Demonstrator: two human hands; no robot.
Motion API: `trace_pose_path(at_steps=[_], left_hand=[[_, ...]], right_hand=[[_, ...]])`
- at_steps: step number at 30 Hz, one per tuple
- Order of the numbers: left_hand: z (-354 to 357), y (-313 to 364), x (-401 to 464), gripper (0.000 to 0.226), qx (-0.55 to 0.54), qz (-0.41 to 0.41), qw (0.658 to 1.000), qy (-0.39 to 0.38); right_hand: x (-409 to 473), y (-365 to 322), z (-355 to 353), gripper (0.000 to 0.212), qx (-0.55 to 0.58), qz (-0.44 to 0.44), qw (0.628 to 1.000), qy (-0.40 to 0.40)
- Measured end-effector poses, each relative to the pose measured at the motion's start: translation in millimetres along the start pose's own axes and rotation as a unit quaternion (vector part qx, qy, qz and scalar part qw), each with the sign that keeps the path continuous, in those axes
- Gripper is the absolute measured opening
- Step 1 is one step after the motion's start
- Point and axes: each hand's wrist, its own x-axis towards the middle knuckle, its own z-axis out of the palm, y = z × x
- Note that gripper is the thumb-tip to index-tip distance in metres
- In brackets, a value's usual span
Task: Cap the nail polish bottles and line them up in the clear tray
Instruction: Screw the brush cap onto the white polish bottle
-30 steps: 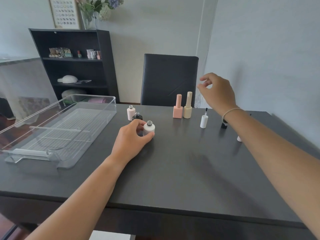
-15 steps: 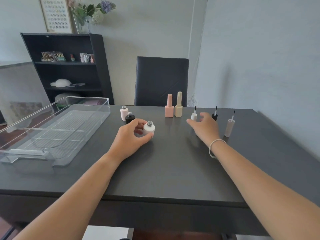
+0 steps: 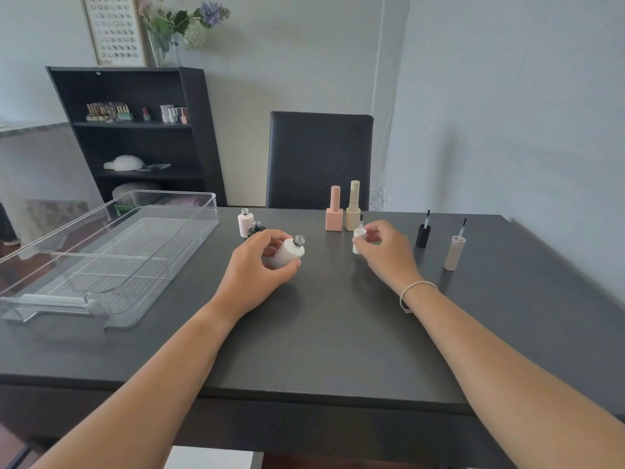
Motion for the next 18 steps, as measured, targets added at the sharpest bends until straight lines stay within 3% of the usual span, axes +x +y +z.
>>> trace_pose_path(at_steps=[7, 11, 18], left_hand=[[0, 2, -1, 0.029, 0.002, 0.019, 1.0, 0.021], [-1, 3, -1, 0.029, 0.012, 0.022, 0.999, 0.025], [-1, 5, -2, 0.029, 0.02, 0.026, 0.999, 0.007]], right_hand=[[-29, -26, 5, 0.004, 0.091, -0.116, 0.982, -0.12], [-32, -33, -1, 0.018, 0.121, -0.146, 0.975, -0.111], [-30, -29, -2, 0.018, 0.091, -0.181, 0.974, -0.105]])
